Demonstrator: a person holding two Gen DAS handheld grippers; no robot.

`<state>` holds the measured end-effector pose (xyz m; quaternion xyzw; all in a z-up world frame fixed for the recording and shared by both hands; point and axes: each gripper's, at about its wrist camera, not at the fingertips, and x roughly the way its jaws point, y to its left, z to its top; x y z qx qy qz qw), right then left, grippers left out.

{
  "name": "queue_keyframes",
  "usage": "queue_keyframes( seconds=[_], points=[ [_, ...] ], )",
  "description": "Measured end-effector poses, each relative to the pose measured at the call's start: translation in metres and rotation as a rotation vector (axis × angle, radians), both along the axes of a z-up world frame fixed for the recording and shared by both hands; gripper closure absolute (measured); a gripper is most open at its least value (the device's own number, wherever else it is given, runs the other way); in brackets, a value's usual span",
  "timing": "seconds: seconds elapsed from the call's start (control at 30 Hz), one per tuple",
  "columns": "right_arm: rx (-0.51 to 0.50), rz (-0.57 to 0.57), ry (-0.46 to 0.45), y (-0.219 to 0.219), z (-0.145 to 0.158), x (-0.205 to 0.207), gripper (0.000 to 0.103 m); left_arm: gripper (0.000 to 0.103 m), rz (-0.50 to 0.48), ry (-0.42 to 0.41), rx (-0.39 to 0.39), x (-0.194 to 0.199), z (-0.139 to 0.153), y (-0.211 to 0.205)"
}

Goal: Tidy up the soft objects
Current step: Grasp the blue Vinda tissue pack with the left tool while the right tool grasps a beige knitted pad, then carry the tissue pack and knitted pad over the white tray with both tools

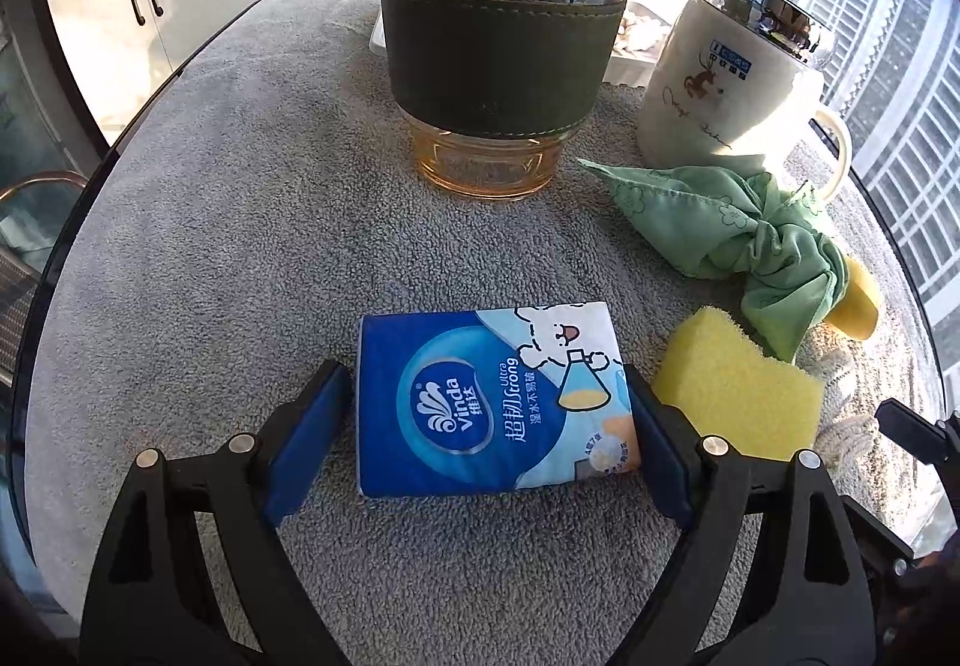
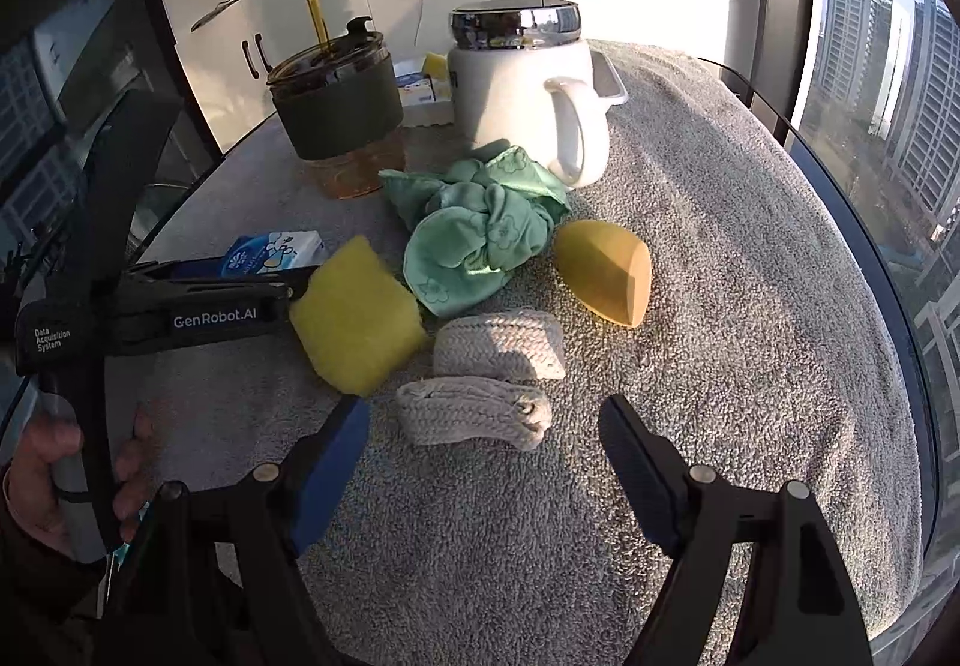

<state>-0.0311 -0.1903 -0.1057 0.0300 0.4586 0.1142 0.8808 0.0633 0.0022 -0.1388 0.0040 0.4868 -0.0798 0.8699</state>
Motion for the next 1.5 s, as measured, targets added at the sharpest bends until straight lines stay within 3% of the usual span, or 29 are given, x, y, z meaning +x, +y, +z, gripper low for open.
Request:
queue_keyframes(
  seconds=[0.1, 0.2, 0.23, 0.37, 0.7, 0.9, 1.5],
  points=[
    [0.0, -0.005, 0.009, 0.002, -0.005, 0.003, 0.024, 0.017, 0.0, -0.004, -0.007, -0.002, 0.0, 0.002],
    [0.01, -0.003, 0.028, 0.005, -0.01, 0.007, 0.043, 0.017, 0.006, -0.003, -0.024, -0.002, 0.001, 0.003],
    [0.01, -0.002, 0.042, 0.006, -0.012, 0.009, 0.044, 0.017, 0.006, -0.003, -0.03, -0.001, 0.001, 0.004],
    [-0.01, -0.002, 0.03, 0.008, -0.01, 0.009, 0.045, 0.027, 0.011, -0.006, -0.038, -0.003, 0.002, 0.007],
    [-0.04, -0.022, -0.024, -0.004, 0.012, -0.007, 0.045, 0.027, 0.017, -0.001, -0.073, -0.005, 0.007, 0.013],
    [-0.022, -0.068, -0.035, -0.025, 0.019, -0.005, 0.045, 0.027, 0.043, -0.035, -0.036, -0.006, 0.016, 0.024],
    [-0.113, -0.256, -0.029, -0.103, 0.011, 0.044, 0.045, 0.027, 0.175, -0.098, 0.037, 0.029, 0.026, 0.091]
  ],
)
